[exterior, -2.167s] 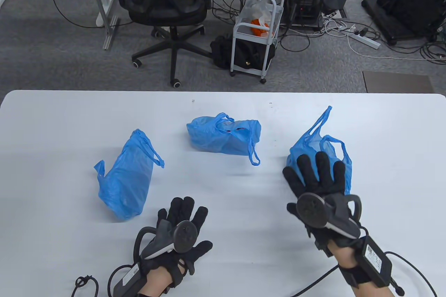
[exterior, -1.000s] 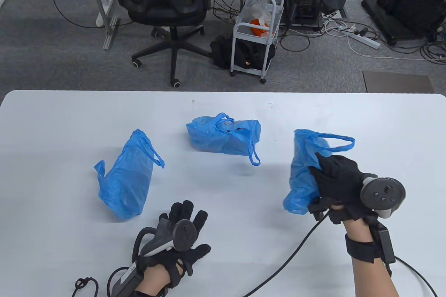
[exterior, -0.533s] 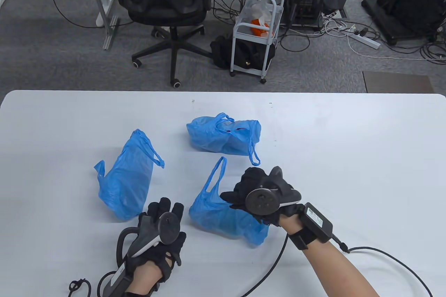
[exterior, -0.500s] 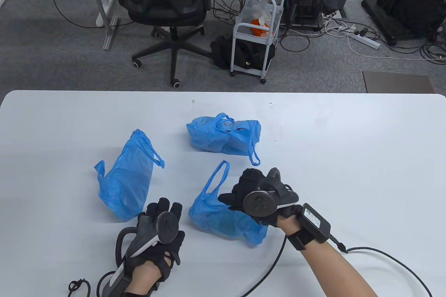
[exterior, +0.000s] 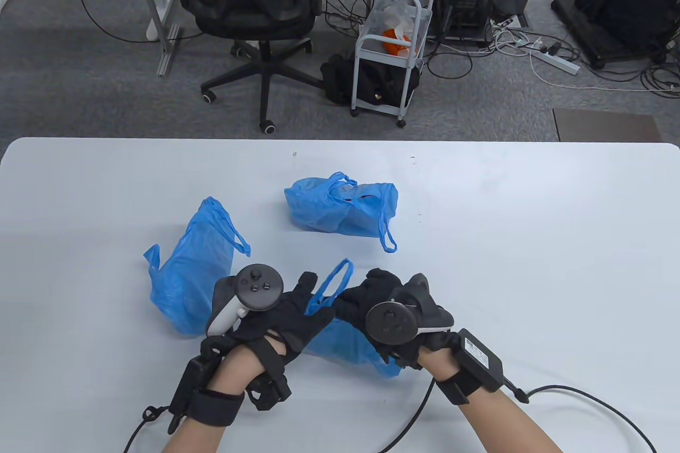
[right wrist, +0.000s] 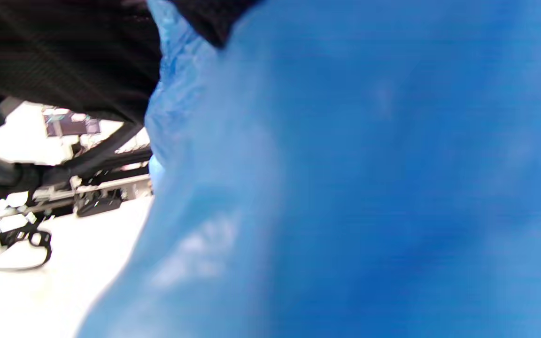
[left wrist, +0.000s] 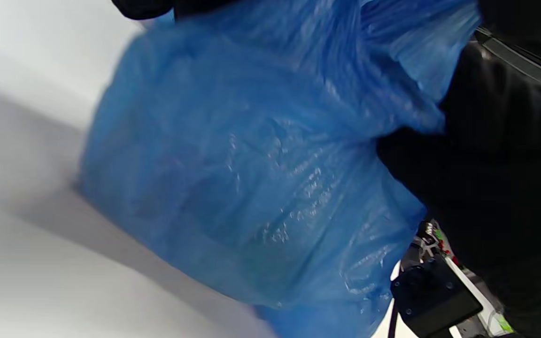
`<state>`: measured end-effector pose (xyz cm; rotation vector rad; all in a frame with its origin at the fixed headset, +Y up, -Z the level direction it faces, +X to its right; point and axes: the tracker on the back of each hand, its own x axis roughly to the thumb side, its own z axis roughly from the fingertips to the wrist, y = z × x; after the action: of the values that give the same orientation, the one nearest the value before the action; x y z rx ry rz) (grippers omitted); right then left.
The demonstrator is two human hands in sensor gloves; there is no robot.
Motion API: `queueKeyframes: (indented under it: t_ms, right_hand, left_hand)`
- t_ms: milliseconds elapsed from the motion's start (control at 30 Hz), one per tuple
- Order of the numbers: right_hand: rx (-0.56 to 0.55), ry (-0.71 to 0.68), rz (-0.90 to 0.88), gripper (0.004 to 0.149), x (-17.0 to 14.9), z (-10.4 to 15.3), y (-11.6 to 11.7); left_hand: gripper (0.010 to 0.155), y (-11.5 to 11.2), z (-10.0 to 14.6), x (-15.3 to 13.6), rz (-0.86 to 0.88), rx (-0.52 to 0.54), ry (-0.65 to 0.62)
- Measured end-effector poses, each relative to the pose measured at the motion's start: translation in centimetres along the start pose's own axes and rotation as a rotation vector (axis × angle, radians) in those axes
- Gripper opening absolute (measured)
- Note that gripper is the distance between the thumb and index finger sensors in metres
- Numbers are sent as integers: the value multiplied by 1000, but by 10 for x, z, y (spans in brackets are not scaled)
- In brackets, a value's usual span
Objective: Tie knot on plastic bag top
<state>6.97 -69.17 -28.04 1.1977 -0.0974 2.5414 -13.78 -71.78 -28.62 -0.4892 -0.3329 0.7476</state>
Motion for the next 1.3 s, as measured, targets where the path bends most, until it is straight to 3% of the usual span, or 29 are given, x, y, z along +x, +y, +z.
queueKeyframes:
  t_ms: [100,233,400,533,567,667,733,833,900,1000,1067,1233,1300]
  right_hand:
    - [-43,54,-98,51,-5,7,7]
    - [-70,97,-215,55,-17,17,-4]
    - [-199,111,-496,59,-32,36,-36]
    - [-483,167,-669,63,-58,70,-44]
    - [-512,190,-711,66,-67,77,-44]
    - [-463,281,-759,76,-84,88,-37]
    - [-364,339,-752,90,-90,86,-26]
    - [-149,389,-693,110,-79,73,-9]
    - [-101,418,-618,115,-62,60,-4]
    - [-68,503,-471,106,-44,46,4]
    - [-113,485,-434,88,-44,45,6]
    - [-361,400,-604,44,-46,56,-2]
    - [-432,335,-726,38,-47,60,-3]
  left_hand:
    - [81,-14,-12,-4,-47,55,33]
    - [45,-13,-8,-8,-64,240,-22]
    - [41,-2,1,-14,14,329,-102]
    - [42,-1,1,-21,104,347,-145]
    - [42,-1,0,-22,116,342,-147]
    - [42,-2,-1,-21,120,339,-157]
    - [43,-3,0,-19,108,338,-173]
    - [43,-6,1,-14,95,341,-201]
    - [43,-9,0,-9,81,339,-226]
    - [43,-13,0,-3,54,334,-253]
    - [43,-14,2,-2,51,335,-262]
    - [45,-11,6,0,95,350,-304]
    - [44,-10,8,3,115,354,-316]
